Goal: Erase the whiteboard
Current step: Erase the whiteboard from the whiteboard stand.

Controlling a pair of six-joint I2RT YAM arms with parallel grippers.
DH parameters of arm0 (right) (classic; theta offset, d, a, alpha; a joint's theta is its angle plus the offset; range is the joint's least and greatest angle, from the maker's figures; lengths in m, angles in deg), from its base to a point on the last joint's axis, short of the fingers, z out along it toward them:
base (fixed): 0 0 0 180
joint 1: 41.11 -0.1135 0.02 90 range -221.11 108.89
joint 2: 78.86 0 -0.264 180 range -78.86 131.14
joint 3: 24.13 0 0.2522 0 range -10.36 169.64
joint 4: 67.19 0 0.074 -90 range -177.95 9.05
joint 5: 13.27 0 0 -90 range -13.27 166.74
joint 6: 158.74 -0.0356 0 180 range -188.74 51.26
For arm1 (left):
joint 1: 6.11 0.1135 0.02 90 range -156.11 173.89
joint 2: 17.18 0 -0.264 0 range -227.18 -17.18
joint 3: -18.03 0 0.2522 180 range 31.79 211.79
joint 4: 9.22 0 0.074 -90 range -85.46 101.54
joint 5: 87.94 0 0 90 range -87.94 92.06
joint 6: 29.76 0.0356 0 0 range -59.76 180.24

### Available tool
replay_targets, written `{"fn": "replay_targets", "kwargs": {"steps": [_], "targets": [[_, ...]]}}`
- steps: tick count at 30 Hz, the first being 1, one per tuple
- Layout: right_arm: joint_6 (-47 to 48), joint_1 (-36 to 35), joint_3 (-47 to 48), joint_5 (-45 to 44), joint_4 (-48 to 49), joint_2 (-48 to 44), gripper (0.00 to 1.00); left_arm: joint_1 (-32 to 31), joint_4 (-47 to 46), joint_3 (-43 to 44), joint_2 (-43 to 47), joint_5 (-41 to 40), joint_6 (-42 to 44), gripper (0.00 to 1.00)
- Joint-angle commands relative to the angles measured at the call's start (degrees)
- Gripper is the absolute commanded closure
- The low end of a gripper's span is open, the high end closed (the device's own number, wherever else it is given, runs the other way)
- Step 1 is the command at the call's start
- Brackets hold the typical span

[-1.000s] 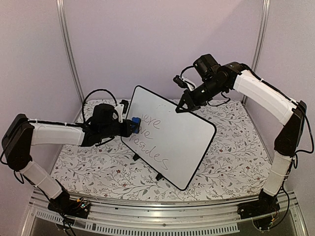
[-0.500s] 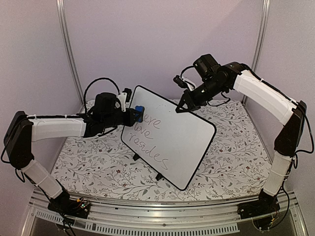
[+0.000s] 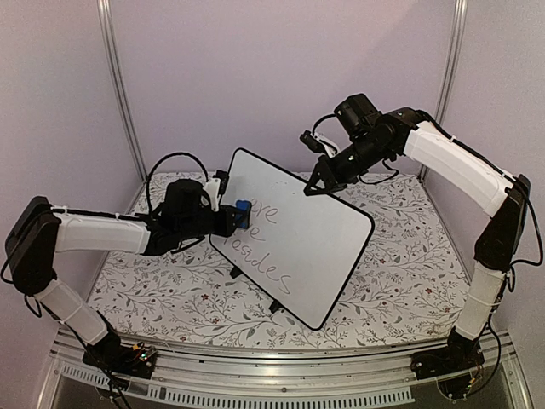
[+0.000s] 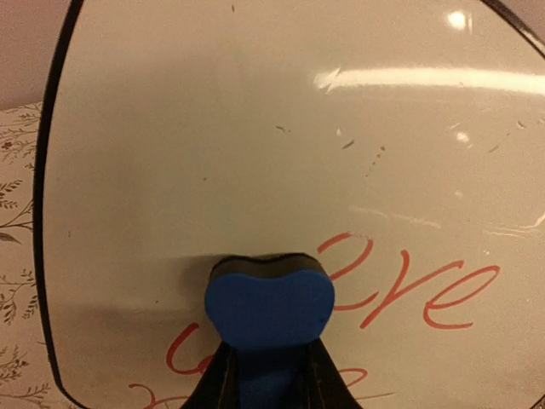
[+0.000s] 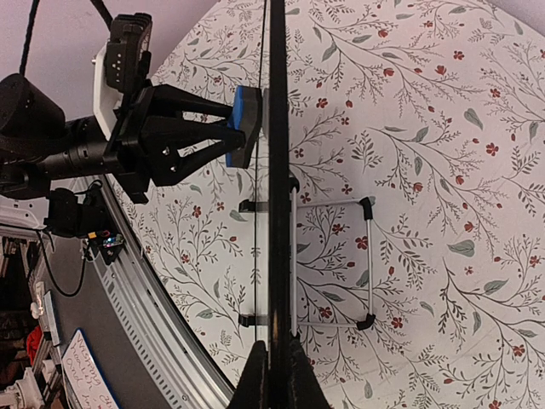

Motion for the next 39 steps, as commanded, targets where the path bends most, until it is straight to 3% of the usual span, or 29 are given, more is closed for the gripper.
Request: {"fn": "replay_targets", "kwargs": {"steps": [1,16,29,39], "targets": [[4.42,-2.48,-0.78,3.92,-0.75,-1.44,1.0,-2.04,0.92,-3.66,-1.06,1.05,-1.74,1.0],[4.42,-2.56,-0.78,3.83,-0.82,-1.31,1.0,-2.22,-0.92,-6.24,-1.13,1.21,-2.96,1.0],[4.41,-2.66,-0.78,3.84,-0.75,-1.19,1.0,1.07,3.0,2.38,-2.46,-1.45,1.02,1.0],[4.42,-2.66,-0.78,3.75,-0.8,-1.24,1.0,2.71,3.33,3.93,-2.38,0.05,2.18,1.0]]}}
